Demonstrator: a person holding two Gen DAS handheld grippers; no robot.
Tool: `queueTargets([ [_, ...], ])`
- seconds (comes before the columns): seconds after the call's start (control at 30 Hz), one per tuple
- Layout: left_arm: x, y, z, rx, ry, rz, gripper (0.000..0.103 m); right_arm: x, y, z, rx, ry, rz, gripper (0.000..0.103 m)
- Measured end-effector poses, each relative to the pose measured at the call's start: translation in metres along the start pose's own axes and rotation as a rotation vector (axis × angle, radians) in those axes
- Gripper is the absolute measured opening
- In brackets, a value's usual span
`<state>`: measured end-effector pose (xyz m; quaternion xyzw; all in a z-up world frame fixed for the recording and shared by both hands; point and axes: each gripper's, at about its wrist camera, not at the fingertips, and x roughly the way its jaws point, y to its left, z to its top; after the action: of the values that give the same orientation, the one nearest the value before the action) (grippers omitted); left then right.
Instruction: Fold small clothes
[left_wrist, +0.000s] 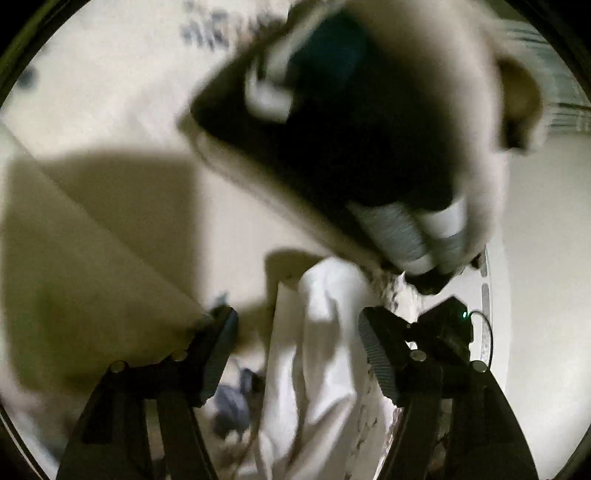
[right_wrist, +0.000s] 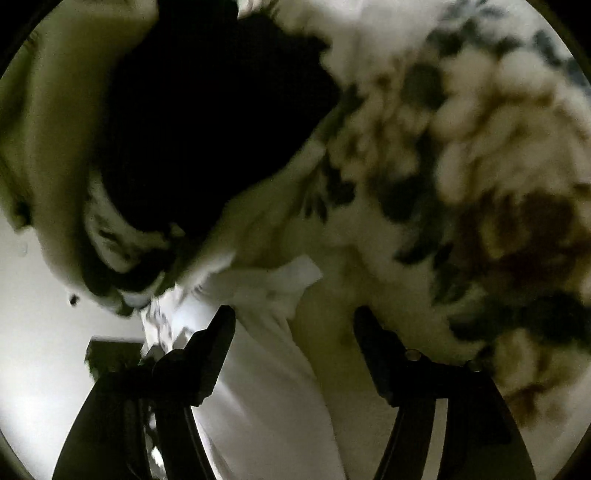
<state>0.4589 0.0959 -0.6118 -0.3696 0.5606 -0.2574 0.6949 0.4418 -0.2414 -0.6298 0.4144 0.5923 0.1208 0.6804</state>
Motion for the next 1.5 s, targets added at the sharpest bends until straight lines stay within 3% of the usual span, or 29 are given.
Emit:
queueTargets([
  [0.13,0.017,-0.014,0.011,0.106,0.0,0.019,0.062,0.015,0.012,0.014,-0.044,0.027,0.081,0.07],
  [0.17,0.018,-0.021,0.01,0.152,-0.015,0.034,0.04,0.018,0.017,0.013,-0.07,0.036,0.102,0.066],
  [0.2,0.02,-0.03,0.005,0.195,-0.016,0.054,0.018,0.023,0.025,0.013,-0.103,0.053,0.116,0.04],
  [0.23,0.023,-0.033,0.005,0.218,-0.004,0.074,0.006,0.029,0.03,0.012,-0.126,0.068,0.095,0.013],
  [0.3,0.022,-0.042,0.004,0.264,-0.009,0.098,0.006,0.03,0.036,0.007,-0.142,0.052,0.057,0.008],
  [0.43,0.007,-0.06,-0.004,0.334,-0.022,0.109,0.006,0.026,0.043,-0.003,-0.138,0.003,0.08,0.005],
  [0.6,-0.025,-0.086,-0.019,0.415,-0.054,0.097,0.006,-0.005,0.061,-0.033,-0.189,-0.044,0.099,0.005],
  [0.8,-0.083,-0.115,-0.067,0.472,-0.123,0.085,0.006,-0.044,0.103,-0.083,-0.301,-0.082,0.119,0.005],
  [0.93,-0.077,-0.131,-0.1,0.487,-0.136,0.099,0.008,-0.066,0.121,-0.137,-0.369,-0.071,0.103,0.005],
  [1.03,-0.089,-0.138,-0.141,0.459,-0.119,0.112,0.011,-0.078,0.114,-0.186,-0.388,-0.038,0.085,0.005],
  [1.13,-0.102,-0.125,-0.182,0.367,-0.085,0.169,0.014,-0.081,0.098,-0.232,-0.386,0.018,0.077,0.005],
  [1.23,-0.118,-0.103,-0.227,0.263,-0.04,0.222,0.023,-0.091,0.06,-0.269,-0.397,0.112,0.061,0.008],
  [1.27,-0.124,-0.092,-0.245,0.23,-0.019,0.248,0.033,-0.087,0.054,-0.281,-0.395,0.148,0.044,0.009],
  [1.33,-0.138,-0.07,-0.277,0.146,0.011,0.28,0.054,-0.081,0.03,-0.316,-0.371,0.243,-0.008,0.02],
  [1.37,-0.144,-0.06,-0.288,0.115,0.018,0.281,0.056,-0.074,0.016,-0.334,-0.345,0.301,-0.043,0.024],
  [1.43,-0.156,-0.044,-0.305,0.062,0.03,0.308,0.056,-0.063,-0.002,-0.35,-0.311,0.372,-0.1,0.057],
  [1.5,-0.162,-0.035,-0.307,0.038,0.025,0.328,0.056,-0.069,-0.017,-0.362,-0.261,0.401,-0.136,0.06],
])
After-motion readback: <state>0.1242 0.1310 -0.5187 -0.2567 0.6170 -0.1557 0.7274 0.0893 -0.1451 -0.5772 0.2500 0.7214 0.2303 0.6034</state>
